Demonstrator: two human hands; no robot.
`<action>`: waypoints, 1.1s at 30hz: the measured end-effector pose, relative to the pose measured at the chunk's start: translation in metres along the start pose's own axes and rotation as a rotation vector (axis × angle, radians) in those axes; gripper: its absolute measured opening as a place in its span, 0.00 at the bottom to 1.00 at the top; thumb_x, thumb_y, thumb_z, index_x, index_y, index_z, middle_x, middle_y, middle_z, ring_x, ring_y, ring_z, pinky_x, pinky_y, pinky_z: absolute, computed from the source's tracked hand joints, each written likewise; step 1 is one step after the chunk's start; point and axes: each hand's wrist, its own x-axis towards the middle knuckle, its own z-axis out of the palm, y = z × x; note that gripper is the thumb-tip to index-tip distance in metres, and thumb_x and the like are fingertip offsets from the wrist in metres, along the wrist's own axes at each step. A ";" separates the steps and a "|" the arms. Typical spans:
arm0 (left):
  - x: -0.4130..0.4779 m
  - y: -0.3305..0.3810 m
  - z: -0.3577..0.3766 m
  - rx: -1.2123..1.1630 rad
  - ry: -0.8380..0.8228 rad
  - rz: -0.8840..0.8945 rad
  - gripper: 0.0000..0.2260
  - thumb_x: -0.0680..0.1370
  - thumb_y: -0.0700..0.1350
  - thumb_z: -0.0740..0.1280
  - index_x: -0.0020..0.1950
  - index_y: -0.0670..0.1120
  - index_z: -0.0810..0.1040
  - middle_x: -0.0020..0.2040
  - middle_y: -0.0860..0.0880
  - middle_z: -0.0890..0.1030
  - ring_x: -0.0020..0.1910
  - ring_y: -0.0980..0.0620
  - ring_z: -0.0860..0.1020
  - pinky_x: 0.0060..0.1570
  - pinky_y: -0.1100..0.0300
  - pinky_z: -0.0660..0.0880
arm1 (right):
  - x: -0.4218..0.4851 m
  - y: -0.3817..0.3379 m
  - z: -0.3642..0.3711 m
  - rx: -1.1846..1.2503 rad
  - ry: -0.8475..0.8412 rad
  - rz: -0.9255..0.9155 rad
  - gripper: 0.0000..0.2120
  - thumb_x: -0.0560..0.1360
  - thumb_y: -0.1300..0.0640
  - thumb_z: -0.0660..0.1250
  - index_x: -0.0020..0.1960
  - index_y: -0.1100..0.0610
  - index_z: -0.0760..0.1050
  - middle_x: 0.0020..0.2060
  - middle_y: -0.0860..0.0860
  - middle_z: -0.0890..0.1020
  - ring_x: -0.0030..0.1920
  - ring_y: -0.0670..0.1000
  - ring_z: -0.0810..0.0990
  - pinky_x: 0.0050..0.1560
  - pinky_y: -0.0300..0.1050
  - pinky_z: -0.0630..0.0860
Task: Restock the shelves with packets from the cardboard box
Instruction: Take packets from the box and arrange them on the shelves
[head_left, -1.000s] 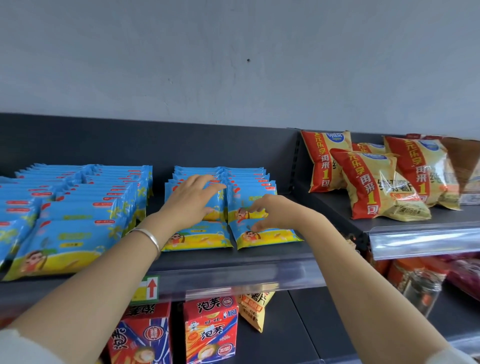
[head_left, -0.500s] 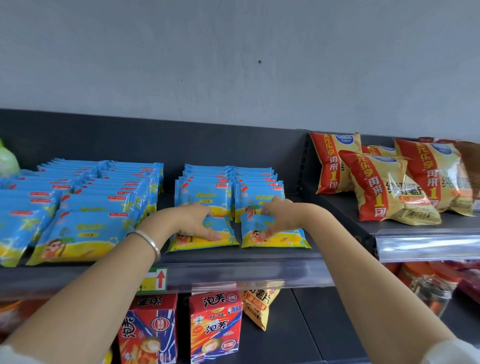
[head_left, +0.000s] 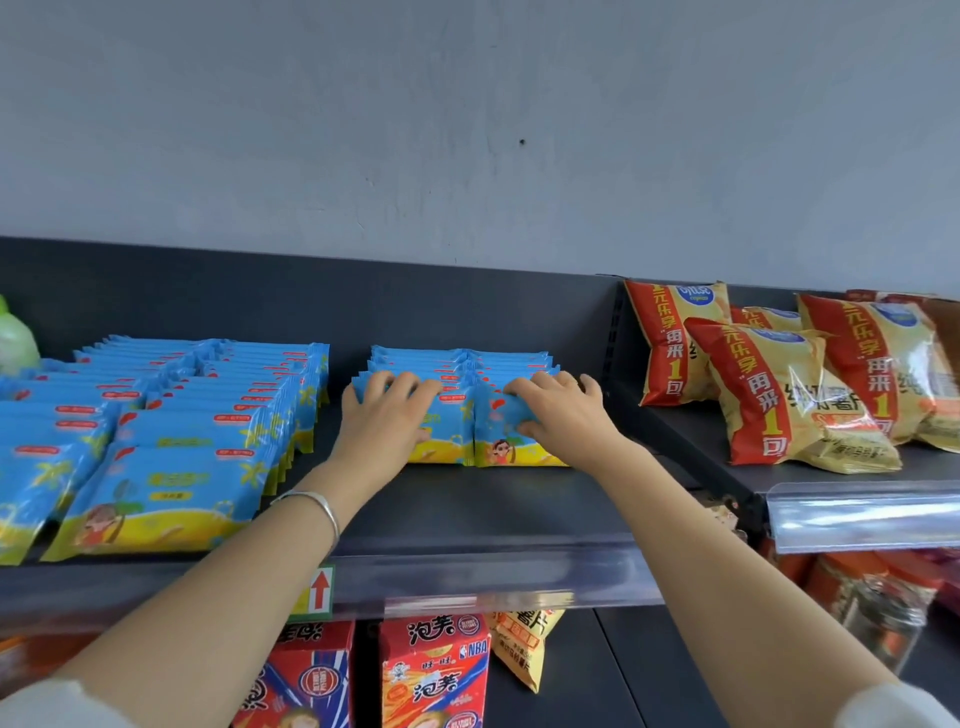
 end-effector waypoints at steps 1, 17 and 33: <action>0.003 -0.001 0.002 0.021 0.004 0.009 0.23 0.77 0.51 0.66 0.70 0.52 0.62 0.65 0.51 0.67 0.67 0.46 0.62 0.64 0.42 0.63 | 0.003 0.000 0.001 0.000 0.005 0.012 0.22 0.77 0.50 0.64 0.69 0.46 0.64 0.62 0.49 0.70 0.68 0.56 0.64 0.71 0.64 0.51; 0.006 -0.010 0.003 -0.011 -0.021 0.032 0.36 0.72 0.59 0.67 0.74 0.57 0.52 0.70 0.52 0.59 0.72 0.47 0.55 0.70 0.35 0.45 | -0.004 0.000 0.004 0.014 0.016 0.022 0.35 0.70 0.37 0.67 0.73 0.44 0.59 0.67 0.49 0.66 0.68 0.56 0.64 0.68 0.59 0.61; 0.002 -0.011 0.009 -0.010 -0.014 0.086 0.35 0.73 0.53 0.69 0.75 0.55 0.54 0.69 0.51 0.61 0.71 0.47 0.58 0.71 0.38 0.46 | 0.000 -0.002 0.016 -0.055 0.096 0.003 0.33 0.71 0.40 0.68 0.70 0.51 0.63 0.62 0.52 0.68 0.65 0.58 0.66 0.71 0.60 0.56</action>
